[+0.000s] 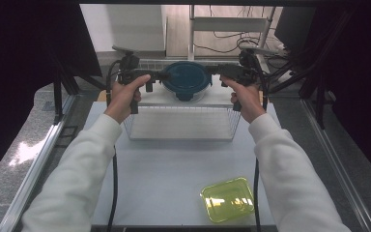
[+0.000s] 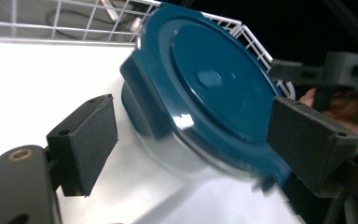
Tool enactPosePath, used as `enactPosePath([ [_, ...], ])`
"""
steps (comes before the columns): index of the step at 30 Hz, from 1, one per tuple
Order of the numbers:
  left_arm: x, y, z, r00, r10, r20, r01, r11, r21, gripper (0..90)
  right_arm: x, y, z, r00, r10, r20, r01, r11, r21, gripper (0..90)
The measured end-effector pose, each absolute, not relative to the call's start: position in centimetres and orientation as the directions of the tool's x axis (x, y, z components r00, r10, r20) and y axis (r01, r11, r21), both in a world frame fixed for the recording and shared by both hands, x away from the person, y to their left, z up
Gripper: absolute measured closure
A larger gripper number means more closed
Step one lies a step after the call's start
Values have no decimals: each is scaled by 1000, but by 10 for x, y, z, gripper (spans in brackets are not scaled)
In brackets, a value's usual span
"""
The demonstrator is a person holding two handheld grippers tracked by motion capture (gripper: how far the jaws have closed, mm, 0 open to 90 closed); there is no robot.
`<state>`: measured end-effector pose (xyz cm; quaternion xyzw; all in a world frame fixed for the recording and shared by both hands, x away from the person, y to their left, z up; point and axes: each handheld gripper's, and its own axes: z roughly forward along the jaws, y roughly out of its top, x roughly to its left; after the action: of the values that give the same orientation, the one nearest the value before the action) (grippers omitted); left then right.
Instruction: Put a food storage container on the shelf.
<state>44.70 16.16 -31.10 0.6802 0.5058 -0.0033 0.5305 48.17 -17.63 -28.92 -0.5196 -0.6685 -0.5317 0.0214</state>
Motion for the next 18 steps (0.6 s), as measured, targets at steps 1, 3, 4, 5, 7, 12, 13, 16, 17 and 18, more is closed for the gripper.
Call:
enactPosePath([
  [1, 441, 162, -309, 502, 692, -519, 680, 54, 731, 161, 475, -180, -287, -479, 672, 564, 704, -90, 704, 151],
  [3, 427, 162, -306, 522, 697, -492, 662, 33, 749, 165, 467, -183, -285, -507, 677, 533, 685, -59, 726, 163],
  [4, 421, 162, -306, 531, 698, -481, 655, 22, 755, 164, 460, -185, -283, -525, 687, 502, 669, -31, 743, 171],
  [5, 413, 163, -306, 540, 698, -471, 646, 14, 763, 165, 455, -187, -282, -535, 692, 484, 662, -13, 749, 177],
  [7, 397, 166, -310, 558, 706, -437, 631, -17, 776, 164, 442, -191, -280, -555, 703, 445, 649, 31, 760, 177],
  [12, 357, 174, -327, 576, 717, -392, 602, -48, 797, 165, 410, -198, -283, -603, 716, 353, 609, 127, 783, 182],
  [13, 349, 175, -331, 580, 720, -380, 599, -61, 799, 171, 401, -202, -286, -607, 721, 335, 600, 139, 788, 189],
  [16, 331, 179, -343, 583, 725, -368, 601, -80, 795, 179, 384, -208, -292, -620, 721, 311, 587, 162, 793, 203],
  [17, 325, 180, -348, 583, 724, -370, 603, -81, 793, 184, 380, -210, -294, -621, 720, 309, 585, 163, 795, 208],
  [18, 317, 181, -355, 579, 729, -365, 606, -84, 791, 186, 375, -213, -298, -623, 721, 303, 581, 168, 796, 215],
])
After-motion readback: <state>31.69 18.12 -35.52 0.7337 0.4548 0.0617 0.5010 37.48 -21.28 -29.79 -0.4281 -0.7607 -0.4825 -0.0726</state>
